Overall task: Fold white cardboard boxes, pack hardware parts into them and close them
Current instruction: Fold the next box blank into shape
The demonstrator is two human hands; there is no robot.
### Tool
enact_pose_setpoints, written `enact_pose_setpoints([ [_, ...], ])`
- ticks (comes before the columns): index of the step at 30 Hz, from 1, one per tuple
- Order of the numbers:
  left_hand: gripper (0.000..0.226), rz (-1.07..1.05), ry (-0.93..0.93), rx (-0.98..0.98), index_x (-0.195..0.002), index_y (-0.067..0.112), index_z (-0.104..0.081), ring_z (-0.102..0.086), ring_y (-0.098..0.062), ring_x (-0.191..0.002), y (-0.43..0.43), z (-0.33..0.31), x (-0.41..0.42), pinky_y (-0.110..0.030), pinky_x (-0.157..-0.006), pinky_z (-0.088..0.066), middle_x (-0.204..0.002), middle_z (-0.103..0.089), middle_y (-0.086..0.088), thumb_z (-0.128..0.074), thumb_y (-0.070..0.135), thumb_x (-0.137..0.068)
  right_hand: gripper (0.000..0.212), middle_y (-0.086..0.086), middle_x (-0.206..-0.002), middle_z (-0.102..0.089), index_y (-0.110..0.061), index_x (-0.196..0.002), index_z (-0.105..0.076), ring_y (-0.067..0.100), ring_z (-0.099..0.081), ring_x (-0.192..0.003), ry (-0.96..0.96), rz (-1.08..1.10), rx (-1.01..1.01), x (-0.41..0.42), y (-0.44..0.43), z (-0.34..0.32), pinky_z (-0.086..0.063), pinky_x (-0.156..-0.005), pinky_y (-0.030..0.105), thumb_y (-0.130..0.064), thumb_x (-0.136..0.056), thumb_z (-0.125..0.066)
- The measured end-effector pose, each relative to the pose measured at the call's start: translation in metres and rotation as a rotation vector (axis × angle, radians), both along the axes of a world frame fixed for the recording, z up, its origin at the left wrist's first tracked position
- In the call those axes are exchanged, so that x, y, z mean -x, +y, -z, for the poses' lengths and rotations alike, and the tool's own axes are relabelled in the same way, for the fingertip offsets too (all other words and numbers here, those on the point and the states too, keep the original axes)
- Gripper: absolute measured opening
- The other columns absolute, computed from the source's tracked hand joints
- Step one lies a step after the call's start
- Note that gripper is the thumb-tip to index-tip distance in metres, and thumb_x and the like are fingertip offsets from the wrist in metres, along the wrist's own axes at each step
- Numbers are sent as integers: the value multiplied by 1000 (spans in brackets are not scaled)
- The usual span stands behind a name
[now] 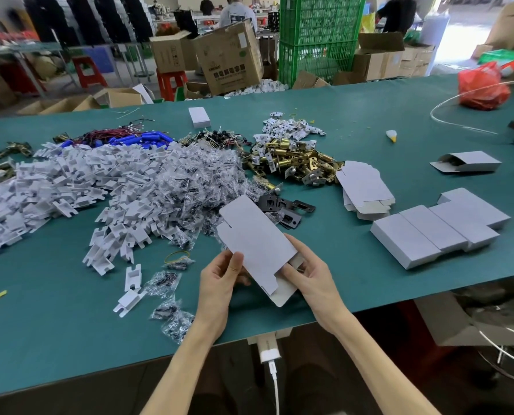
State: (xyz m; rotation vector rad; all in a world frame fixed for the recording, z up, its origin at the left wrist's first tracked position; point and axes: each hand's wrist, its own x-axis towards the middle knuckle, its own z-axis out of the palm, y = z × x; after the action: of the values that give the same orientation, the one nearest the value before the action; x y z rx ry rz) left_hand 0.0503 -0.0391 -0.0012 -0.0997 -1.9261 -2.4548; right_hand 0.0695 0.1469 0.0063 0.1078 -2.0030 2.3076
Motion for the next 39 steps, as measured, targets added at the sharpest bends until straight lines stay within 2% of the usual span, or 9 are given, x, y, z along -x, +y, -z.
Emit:
enact_pose_setpoints([
  [5, 68, 22, -47, -25, -110, 14, -77, -74, -27, -104, -2, -3, -2, -30, -86, -60, -117, -76, -15, -75, 73, -77, 53, -7, -131, -68, -42, -137, -61, 11, -65, -116, 4, -45, -45, -1, -1, -4, -55, -92, 26, -23, -90, -76],
  [12, 79, 55, -71, -16, -110, 13, -78, -74, -29, -109, -1, -8, -3, -29, -87, -59, -116, -77, -14, -74, 81, -69, 46, -18, -123, -71, -56, -118, -68, 2, -66, -111, -3, -83, -169, -3, -4, -7, -52, -89, 19, -22, -89, -76],
  [17, 106, 129, -62, 37, -127, 2, -66, -72, -30, -115, -2, -6, -1, -35, -97, -58, -124, -74, -12, -68, 88, -65, 42, -6, -111, -74, -46, -127, -60, 15, -66, -100, 18, -56, -411, -2, -6, 1, -51, -86, 29, -16, -98, -66],
  [21, 109, 135, -61, -1, -131, -5, -60, -70, -33, -118, -2, -7, 0, -38, -100, -57, -130, -71, -14, -73, 83, -67, 39, 4, -101, -70, -28, -138, -62, 26, -61, -91, 24, -87, -402, -4, -8, 5, -49, -81, 34, -16, -101, -63],
  [24, 111, 85, -74, -12, -128, -9, -57, -70, -38, -114, -2, -6, 2, -42, -98, -58, -124, -72, -20, -77, 80, -66, 37, 6, -101, -71, -29, -138, -62, 32, -64, -91, 19, -101, -420, -4, -8, 5, -51, -87, 46, -20, -102, -61],
  [27, 103, 26, -110, -7, -124, -2, -60, -70, -37, -114, -2, -2, 3, -50, -102, -55, -121, -73, -21, -81, 78, -63, 33, -15, -123, -71, -35, -136, -64, 10, -69, -107, 11, -115, -383, -5, -8, 3, -55, -90, 28, -32, -103, -57],
  [31, 101, -49, -159, 17, -118, 9, -62, -71, -22, -102, -1, 1, 5, -45, -96, -58, -107, -73, -8, -85, 82, -52, 34, -22, -124, -70, -35, -132, -67, -1, -64, -112, -1, -136, -353, -8, -9, -1, -49, -83, 14, -39, -101, -55],
  [36, 98, -86, -180, -2, -124, 12, -57, -74, -18, -92, -2, -2, 3, -30, -73, -59, -107, -74, -5, -87, 74, -54, 44, -1, -120, -72, -23, -125, -71, 15, -68, -107, -30, -192, -215, -3, -4, 1, -54, -86, 26, -3, -91, -53],
  [39, 80, -67, -163, 150, -120, 21, -55, -75, -14, -90, 2, -2, 0, -26, -67, -59, -109, -72, -2, -85, 64, -61, 39, 7, -119, -74, -16, -129, -69, 23, -70, -106, -100, -210, -10, -3, 1, -5, -56, -87, 30, -22, -97, -49],
])
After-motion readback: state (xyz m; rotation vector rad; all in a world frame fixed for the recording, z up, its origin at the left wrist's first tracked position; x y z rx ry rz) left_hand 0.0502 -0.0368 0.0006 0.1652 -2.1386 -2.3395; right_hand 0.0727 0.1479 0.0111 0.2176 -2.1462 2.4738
